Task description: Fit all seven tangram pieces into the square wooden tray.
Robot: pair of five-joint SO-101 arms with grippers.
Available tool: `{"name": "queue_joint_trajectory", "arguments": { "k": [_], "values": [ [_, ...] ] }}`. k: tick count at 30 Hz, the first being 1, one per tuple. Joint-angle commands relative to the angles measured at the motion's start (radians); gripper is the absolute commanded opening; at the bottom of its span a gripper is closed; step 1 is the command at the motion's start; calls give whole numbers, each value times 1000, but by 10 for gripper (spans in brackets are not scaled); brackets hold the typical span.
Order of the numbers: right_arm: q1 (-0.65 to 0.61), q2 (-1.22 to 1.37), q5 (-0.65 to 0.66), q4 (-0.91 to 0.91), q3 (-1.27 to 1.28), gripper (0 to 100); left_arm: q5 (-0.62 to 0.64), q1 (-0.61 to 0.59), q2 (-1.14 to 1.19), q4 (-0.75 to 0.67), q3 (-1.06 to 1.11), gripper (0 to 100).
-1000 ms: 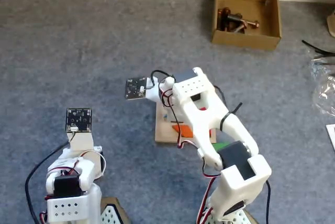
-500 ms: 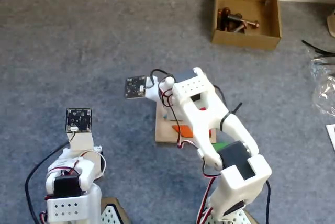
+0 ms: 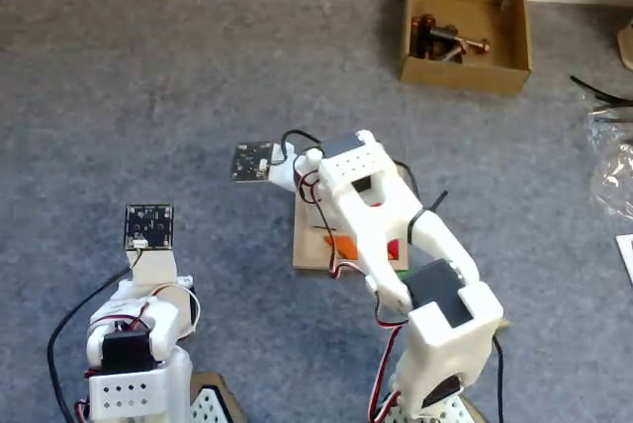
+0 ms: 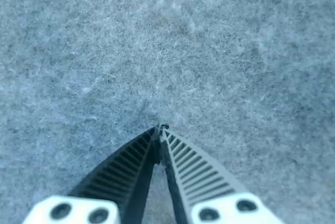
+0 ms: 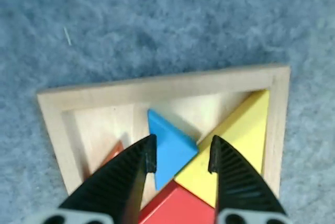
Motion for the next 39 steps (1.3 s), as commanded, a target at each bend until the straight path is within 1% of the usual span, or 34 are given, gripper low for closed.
{"name": "queue_joint_trajectory", "arguments": {
  "k": [1, 6, 17, 22, 39],
  "values": [
    [-28, -10, -6, -18, -51, 156, 2, -8, 7, 8, 21, 5],
    [-27, -15, -6, -13, -51, 155, 2, -8, 7, 8, 21, 5],
    [-30, -176, -5, -18, -44, 149, 2, -8, 7, 8, 21, 5],
    [-44, -176, -5, -19, -42, 6, 2, -8, 7, 8, 21, 5],
    [-44, -31, -3, -19, -50, 5, 2, -8, 7, 8, 21, 5]
  ]
}}
